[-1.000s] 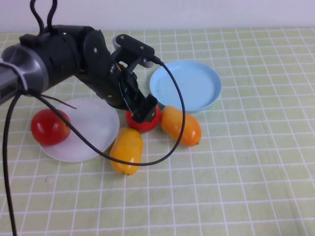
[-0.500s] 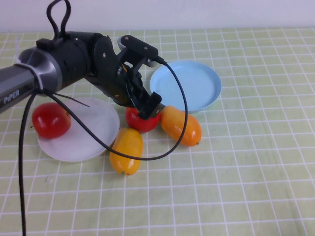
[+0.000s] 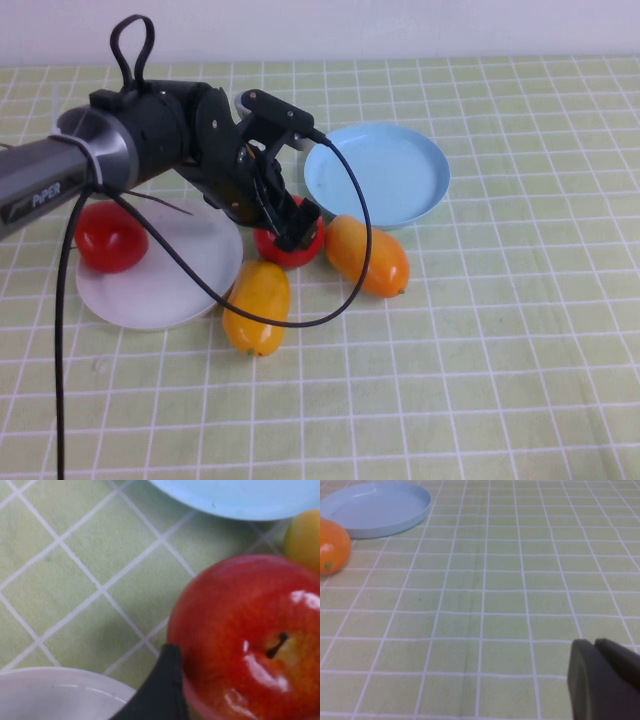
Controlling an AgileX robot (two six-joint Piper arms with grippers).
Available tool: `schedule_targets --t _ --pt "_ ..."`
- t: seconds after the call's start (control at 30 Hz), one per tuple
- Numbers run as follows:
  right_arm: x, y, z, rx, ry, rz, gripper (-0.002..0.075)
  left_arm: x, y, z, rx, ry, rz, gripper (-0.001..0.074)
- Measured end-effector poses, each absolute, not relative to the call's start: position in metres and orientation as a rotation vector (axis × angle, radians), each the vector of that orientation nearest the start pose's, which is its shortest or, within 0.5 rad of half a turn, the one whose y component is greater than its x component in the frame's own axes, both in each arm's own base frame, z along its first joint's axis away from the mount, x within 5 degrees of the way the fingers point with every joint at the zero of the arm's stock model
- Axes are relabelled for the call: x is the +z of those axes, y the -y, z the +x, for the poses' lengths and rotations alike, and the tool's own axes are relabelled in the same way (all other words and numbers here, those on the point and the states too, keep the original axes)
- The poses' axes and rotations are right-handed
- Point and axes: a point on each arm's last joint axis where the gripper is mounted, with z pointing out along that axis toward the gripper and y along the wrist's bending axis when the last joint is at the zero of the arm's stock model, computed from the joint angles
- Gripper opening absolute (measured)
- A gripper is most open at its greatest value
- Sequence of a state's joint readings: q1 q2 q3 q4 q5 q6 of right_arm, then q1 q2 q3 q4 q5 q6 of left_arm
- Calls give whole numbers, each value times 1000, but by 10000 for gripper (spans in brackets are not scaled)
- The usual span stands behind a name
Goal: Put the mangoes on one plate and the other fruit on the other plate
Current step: Put one type of fruit in the left plate
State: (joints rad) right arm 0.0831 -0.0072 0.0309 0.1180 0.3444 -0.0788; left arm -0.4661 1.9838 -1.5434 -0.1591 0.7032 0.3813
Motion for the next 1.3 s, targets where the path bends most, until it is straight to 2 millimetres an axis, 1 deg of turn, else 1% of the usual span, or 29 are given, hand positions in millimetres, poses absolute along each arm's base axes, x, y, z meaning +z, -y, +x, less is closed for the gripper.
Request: schedule_targets --t 0.07,0.3,0.33,0.47,0.67,0.73,0.8,0.83,0.93,1.0,1.03,1.1,1.17,1.23,1.3 --pt "172 -8 53 117 -1849 -75 -16 218 205 387 -205 -2448 966 669" --pt "172 -8 53 117 -1849 -75 -17 218 206 389 -209 -2438 958 666" --pt "172 -8 53 117 -1849 -75 -17 218 206 390 -208 -2436 957 656" --pt "172 -8 53 117 -1849 -75 -16 218 206 390 -208 -2436 957 575" --pt "172 -8 53 117 -1849 -75 -17 218 206 390 -210 -2440 956 575" --pt "172 -8 53 117 -1849 -75 -17 221 206 389 -212 -2448 963 575" --pt "172 -8 53 117 -1849 -75 -17 234 205 386 -202 -2445 981 575" --pt "172 -8 53 117 -1849 -75 -16 243 203 384 -193 -2439 991 575" --pt "172 -8 53 117 -1849 -75 -17 279 196 376 -150 -2412 1003 575" --pt "172 -8 53 117 -1849 -75 -16 298 187 369 -114 -2432 984 575" --pt "172 -8 53 117 -1849 -75 -17 305 181 366 -101 -2460 959 575" --pt "172 -8 53 117 -1849 -75 -17 309 170 363 -86 -2533 911 575" --pt "172 -8 53 117 -1849 -75 -16 305 158 363 -63 -2622 875 575" --pt "172 -8 53 117 -1849 -75 -16 296 147 366 -35 -2708 846 575" --pt "172 -8 53 117 -1849 -75 -17 287 140 370 -4 -2752 825 575"
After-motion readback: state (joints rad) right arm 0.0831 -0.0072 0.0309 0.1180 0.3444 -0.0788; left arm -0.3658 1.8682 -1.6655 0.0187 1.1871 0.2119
